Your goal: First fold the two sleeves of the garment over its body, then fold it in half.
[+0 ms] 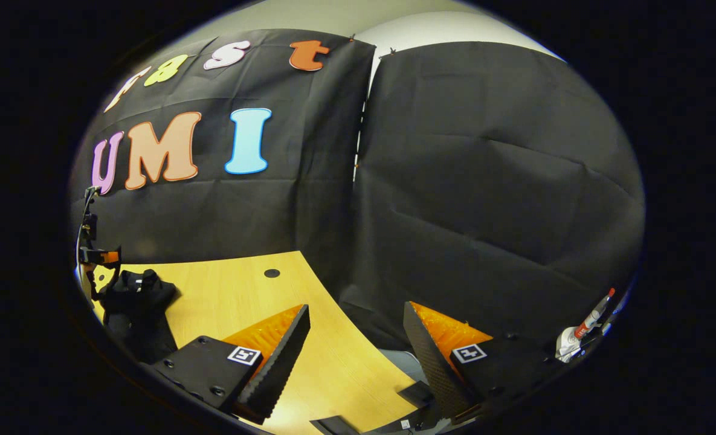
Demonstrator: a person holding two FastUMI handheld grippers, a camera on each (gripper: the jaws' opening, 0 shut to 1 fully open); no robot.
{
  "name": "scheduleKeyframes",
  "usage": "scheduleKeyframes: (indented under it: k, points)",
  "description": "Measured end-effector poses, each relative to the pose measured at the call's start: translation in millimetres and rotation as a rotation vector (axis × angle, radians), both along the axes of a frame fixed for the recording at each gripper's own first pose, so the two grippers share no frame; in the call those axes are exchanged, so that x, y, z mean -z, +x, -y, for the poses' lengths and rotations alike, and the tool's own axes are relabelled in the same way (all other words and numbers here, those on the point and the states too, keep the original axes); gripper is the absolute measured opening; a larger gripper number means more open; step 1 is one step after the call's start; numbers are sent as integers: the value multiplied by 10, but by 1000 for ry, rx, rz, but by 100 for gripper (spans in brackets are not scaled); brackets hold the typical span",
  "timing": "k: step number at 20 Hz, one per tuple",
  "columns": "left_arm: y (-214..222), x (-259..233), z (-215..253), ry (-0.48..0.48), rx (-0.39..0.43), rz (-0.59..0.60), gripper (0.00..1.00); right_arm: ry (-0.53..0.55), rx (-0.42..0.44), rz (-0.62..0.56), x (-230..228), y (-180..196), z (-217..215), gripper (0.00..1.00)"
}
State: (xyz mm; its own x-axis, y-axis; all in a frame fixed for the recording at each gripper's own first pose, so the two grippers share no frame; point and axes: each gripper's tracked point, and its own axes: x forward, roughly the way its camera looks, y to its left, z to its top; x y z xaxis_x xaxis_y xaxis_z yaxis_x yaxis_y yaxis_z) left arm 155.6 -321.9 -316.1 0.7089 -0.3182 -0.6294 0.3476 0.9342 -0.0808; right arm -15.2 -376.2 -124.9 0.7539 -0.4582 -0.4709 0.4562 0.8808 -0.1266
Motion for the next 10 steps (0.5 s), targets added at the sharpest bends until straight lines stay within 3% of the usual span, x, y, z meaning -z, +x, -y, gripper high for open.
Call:
scheduleKeyframes:
  k: [6,7,9,10]
  points:
    - [-414,279,777,-141,100,-134,0,0,24,-8,6,-167,68,99]
    - [-523,284,849,-172,107,-178,33,4,17,-4,-1,-136,36,99]
    - [-567,254,814,-183,87,-158,100,20,-26,-2,30,-85,-99,99]
    - [-548,143,701,-184,61,-131,94,32,-69,2,42,-38,-233,100]
